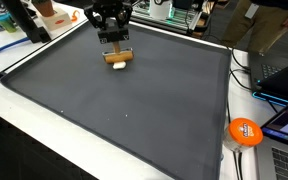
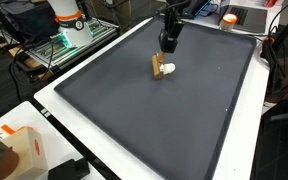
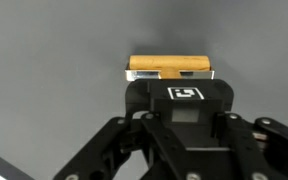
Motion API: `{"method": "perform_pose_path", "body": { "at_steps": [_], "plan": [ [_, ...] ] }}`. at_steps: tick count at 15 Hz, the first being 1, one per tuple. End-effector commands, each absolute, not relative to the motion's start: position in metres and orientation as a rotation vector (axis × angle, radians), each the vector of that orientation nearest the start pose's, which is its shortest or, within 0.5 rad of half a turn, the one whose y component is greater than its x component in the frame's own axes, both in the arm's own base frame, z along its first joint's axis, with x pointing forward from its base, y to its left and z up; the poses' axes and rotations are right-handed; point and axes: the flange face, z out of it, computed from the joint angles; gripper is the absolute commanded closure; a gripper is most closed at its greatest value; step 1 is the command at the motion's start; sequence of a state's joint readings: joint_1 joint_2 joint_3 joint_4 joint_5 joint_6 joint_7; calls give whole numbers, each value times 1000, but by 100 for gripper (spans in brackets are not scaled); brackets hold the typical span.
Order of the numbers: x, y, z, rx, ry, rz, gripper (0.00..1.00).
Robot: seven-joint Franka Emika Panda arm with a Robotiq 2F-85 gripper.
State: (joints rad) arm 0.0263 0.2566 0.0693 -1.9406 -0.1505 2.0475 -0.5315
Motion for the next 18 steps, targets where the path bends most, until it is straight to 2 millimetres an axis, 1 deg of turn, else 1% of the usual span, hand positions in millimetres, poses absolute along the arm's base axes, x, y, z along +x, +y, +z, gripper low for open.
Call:
{"method": "perform_pose_path", "body": {
  "at_steps": [1,2,4,6,7,8,10,11,12,13,14,18],
  "plan": [
    [585,47,320,-3016,-1062,314,78],
    [576,55,350,-3053,-1073,249,78],
    [554,67,389,-3053,-1127,172,78],
    [538,83,420,-3080,-1149,142,78],
    [534,90,433,-3096,-1157,127,78],
    [532,96,443,-3102,-1159,116,78],
    [535,97,447,-3159,-1114,70,78],
    [540,90,439,-3194,-1054,28,78],
    [540,100,451,-3139,-1116,60,53],
    [541,98,449,-3159,-1092,48,53],
    [542,95,444,-3168,-1078,47,78],
    [549,93,435,-3143,-1086,18,78]
  ]
}}
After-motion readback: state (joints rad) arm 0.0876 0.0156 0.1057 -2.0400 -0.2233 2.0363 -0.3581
